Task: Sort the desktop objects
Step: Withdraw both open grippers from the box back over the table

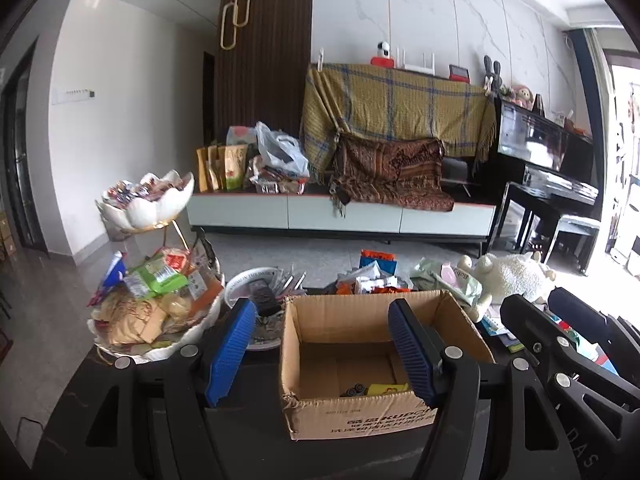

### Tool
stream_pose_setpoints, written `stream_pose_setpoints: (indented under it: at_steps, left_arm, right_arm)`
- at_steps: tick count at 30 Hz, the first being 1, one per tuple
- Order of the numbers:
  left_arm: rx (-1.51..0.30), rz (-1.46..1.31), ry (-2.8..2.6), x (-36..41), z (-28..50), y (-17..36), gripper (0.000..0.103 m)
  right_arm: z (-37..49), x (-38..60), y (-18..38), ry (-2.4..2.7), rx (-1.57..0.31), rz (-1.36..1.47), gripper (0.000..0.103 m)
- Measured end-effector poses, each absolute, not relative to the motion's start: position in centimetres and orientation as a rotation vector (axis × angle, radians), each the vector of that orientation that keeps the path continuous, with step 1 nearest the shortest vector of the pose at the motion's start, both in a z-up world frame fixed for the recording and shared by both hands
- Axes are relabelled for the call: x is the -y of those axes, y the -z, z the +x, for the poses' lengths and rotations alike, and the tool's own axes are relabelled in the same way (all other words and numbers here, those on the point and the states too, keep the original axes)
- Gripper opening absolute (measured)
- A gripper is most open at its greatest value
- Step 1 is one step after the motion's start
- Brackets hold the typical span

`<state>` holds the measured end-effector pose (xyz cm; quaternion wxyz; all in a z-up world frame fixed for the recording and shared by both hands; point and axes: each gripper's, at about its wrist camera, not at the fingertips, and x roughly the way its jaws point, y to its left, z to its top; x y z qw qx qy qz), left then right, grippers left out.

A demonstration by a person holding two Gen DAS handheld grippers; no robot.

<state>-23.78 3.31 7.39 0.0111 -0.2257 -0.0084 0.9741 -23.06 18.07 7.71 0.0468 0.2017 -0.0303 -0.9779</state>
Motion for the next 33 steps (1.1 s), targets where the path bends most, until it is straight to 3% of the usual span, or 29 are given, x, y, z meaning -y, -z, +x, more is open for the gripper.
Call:
stream_pose_setpoints:
  at_steps: [33]
  left_arm:
    - [-0.053,-0.617,-3.059,-3.9,-12.4,-9.3,0.066]
  right_arm:
    - [-11.8,-18.8,-9.2,2.984,0.131,0.551,0.052]
